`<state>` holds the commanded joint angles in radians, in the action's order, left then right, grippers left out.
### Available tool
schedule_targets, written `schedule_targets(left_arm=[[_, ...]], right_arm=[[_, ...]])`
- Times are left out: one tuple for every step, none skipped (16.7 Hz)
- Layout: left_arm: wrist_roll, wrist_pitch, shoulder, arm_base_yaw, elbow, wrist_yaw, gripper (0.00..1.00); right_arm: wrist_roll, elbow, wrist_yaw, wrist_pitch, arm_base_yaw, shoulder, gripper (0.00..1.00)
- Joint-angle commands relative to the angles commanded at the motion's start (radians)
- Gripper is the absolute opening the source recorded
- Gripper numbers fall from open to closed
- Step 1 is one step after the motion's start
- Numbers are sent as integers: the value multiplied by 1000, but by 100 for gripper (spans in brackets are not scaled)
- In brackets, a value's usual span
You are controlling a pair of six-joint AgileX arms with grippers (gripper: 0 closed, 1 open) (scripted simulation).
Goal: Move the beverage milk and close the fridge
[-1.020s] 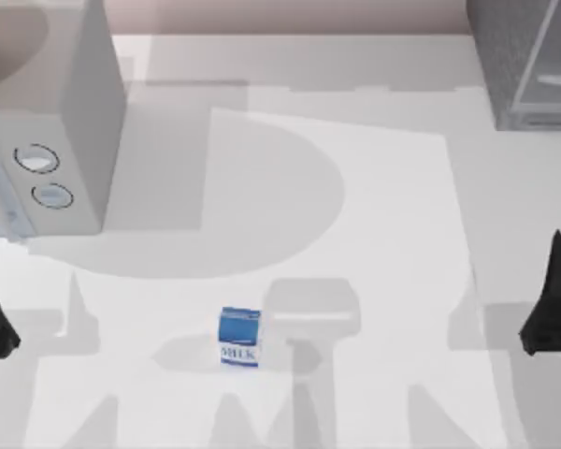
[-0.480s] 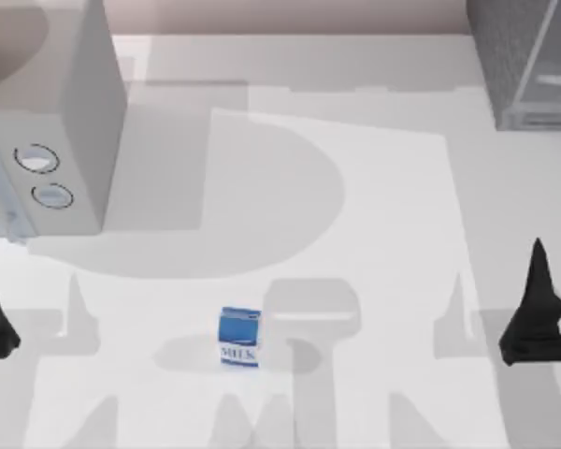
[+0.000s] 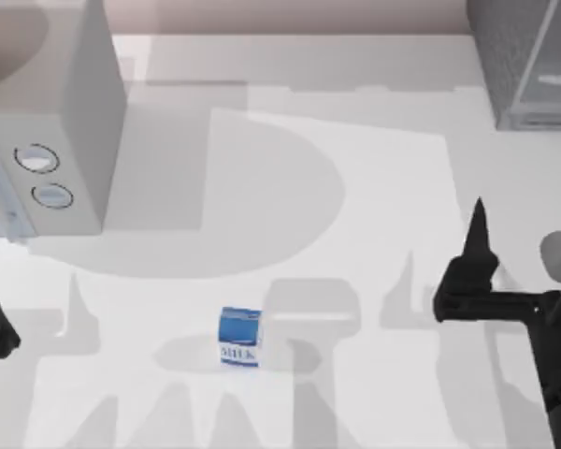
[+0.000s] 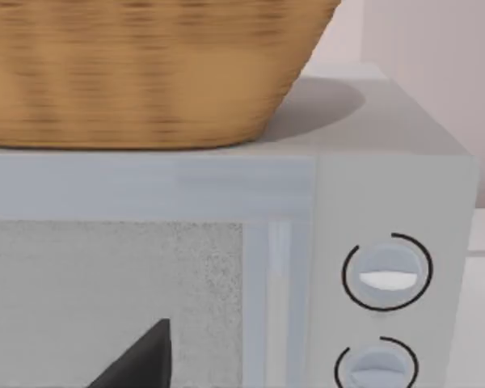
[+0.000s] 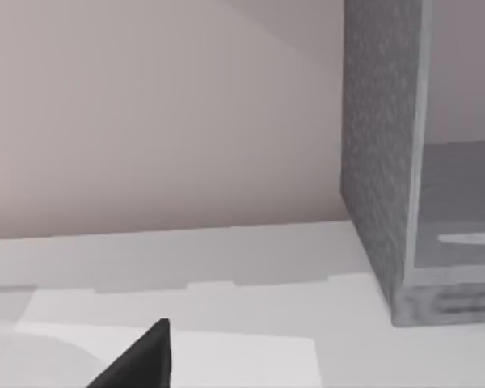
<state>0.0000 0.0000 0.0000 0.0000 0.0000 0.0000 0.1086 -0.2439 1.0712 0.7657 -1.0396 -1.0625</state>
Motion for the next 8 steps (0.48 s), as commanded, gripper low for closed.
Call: schedule_targets(left_arm=[[0, 0, 0, 0, 0, 0, 100], [0, 0, 0, 0, 0, 0, 100], [0, 0, 0, 0, 0, 0, 100], [0, 0, 0, 0, 0, 0, 100], [0, 0, 0, 0, 0, 0, 100], [0, 0, 0, 0, 0, 0, 100], [0, 0, 0, 0, 0, 0, 100], [0, 0, 0, 0, 0, 0, 100]], right_arm=[[22, -54, 36, 8, -26, -85, 100], [45, -112, 73, 15, -53, -178, 100], [69, -173, 111, 23, -81, -278, 100], [95, -235, 149, 30, -110, -382, 100], [120, -300, 188, 37, -138, -489, 100], [146, -364, 225, 43, -167, -596, 100], [172, -429, 262, 49, -195, -702, 100], [197, -492, 296, 55, -222, -805, 100]])
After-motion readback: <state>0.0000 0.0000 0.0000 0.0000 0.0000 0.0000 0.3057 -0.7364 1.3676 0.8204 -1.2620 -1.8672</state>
